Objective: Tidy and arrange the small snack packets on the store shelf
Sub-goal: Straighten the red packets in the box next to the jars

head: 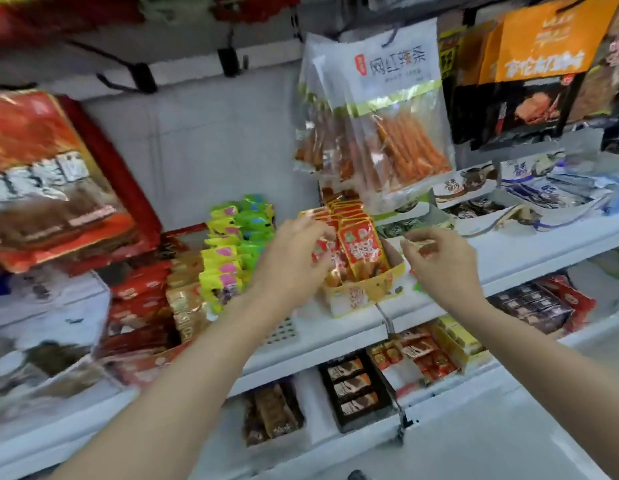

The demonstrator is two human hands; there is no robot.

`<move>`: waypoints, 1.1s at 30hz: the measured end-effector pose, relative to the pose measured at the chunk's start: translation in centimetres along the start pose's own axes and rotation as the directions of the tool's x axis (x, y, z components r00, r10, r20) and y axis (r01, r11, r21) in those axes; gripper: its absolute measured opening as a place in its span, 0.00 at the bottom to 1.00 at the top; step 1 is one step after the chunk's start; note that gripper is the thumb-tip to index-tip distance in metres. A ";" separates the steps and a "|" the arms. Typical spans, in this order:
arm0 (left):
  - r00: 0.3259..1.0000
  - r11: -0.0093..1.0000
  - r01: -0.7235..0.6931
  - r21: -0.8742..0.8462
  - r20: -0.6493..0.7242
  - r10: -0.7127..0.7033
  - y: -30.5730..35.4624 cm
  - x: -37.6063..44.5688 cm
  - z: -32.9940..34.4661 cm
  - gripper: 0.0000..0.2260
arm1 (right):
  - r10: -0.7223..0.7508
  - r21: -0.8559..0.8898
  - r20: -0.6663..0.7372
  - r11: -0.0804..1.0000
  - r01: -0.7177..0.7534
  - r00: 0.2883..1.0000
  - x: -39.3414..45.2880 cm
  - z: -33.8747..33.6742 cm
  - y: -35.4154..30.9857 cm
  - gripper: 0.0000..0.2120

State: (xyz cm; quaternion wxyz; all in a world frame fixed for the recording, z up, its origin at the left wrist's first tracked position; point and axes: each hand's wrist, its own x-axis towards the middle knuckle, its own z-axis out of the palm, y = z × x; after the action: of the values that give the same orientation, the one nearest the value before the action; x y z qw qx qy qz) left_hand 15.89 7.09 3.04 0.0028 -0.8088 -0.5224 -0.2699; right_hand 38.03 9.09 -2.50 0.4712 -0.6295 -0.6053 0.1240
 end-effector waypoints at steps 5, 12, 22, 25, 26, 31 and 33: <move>0.974 0.969 0.216 0.120 -0.089 -0.206 -7.5 -8.8 -9.4 0.14 | -0.396 0.100 0.128 0.917 0.385 0.909 -5.7 4.5 -14.0 0.04; 0.824 0.822 0.566 0.059 -0.072 -0.562 -17.8 -18.5 -13.4 0.15 | -0.594 0.203 0.390 0.801 0.563 0.704 -10.1 15.4 -25.2 0.10; 0.841 0.843 0.536 -0.042 -0.060 -0.538 -22.3 -19.9 -8.3 0.16 | -0.457 -0.061 0.611 0.788 0.613 0.647 -8.5 26.2 -25.5 0.11; 0.845 0.847 0.530 -0.023 -0.061 -0.531 -22.6 -19.6 -8.6 0.17 | -0.446 -0.084 0.617 0.783 0.617 0.649 -8.4 27.0 -25.3 0.10; 0.849 0.851 0.524 -0.025 -0.059 -0.524 -22.8 -19.6 -8.7 0.17 | -0.445 -0.089 0.617 0.781 0.619 0.650 -8.4 27.2 -25.3 0.10; 0.865 0.863 0.489 -0.125 -0.051 -0.498 -22.5 -20.8 -9.0 0.13 | -0.450 -0.182 0.634 0.703 0.688 0.628 -8.7 27.5 -25.1 0.08; 0.853 0.846 0.492 -0.208 -0.082 -0.516 -22.2 -21.3 -9.3 0.11 | -0.479 -0.190 0.605 0.688 0.700 0.636 -8.9 27.3 -25.1 0.08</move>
State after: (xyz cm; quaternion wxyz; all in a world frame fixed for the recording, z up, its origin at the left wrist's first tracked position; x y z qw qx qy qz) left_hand -13.55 -3.48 -4.56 -0.1058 -0.6198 -0.6888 -0.3607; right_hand -0.06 8.92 -1.85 0.1646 -0.4167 -0.8940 -0.0087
